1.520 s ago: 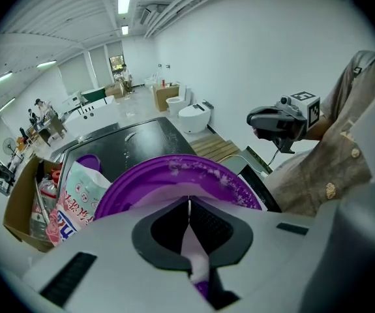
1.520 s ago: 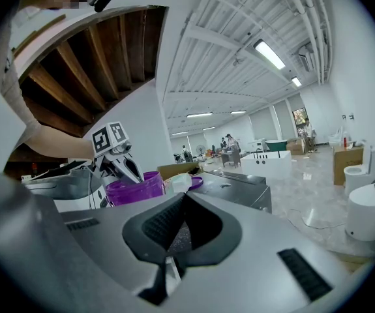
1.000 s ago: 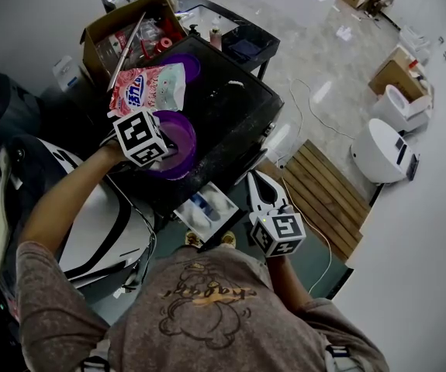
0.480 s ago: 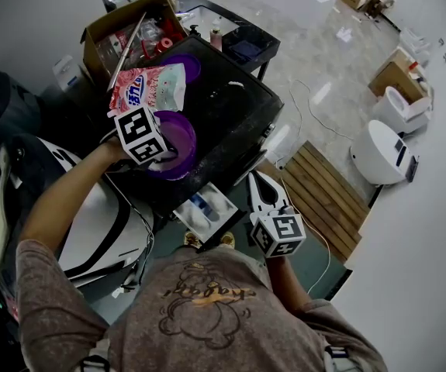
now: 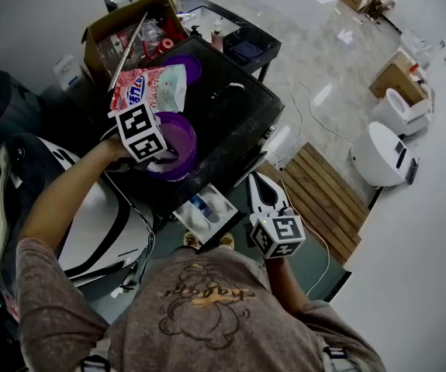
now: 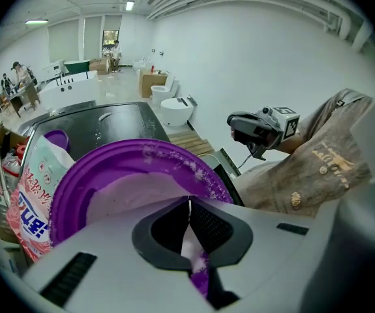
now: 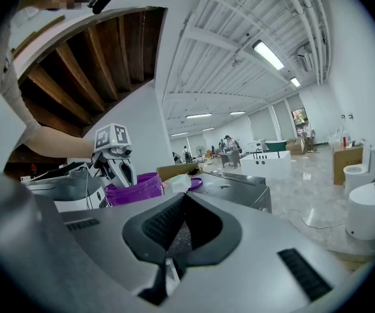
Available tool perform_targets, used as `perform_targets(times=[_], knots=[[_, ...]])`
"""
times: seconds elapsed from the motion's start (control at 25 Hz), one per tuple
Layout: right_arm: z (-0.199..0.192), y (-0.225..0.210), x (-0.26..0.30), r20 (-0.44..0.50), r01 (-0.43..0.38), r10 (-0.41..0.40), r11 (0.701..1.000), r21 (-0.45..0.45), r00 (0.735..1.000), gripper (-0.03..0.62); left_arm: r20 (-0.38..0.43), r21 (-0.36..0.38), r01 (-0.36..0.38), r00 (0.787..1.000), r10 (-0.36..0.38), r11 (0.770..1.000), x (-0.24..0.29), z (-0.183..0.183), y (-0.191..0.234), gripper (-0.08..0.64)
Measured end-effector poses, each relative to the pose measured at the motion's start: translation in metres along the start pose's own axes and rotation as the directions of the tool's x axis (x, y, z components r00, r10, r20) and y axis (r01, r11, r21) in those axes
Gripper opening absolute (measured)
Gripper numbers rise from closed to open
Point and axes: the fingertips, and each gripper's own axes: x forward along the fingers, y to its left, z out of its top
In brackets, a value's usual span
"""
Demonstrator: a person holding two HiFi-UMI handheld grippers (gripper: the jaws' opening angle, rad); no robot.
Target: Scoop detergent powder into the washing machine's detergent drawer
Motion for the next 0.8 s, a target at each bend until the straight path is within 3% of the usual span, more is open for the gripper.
perform_targets(times=[0.8], knots=[[0.0, -0.002, 0.009, 0.001, -0.016, 0.016, 1.0, -0.027, 1.0, 0.0, 0.055, -0.086, 0.14, 0.989, -0.136, 0.986, -0.018, 0.001, -0.013, 0.023]])
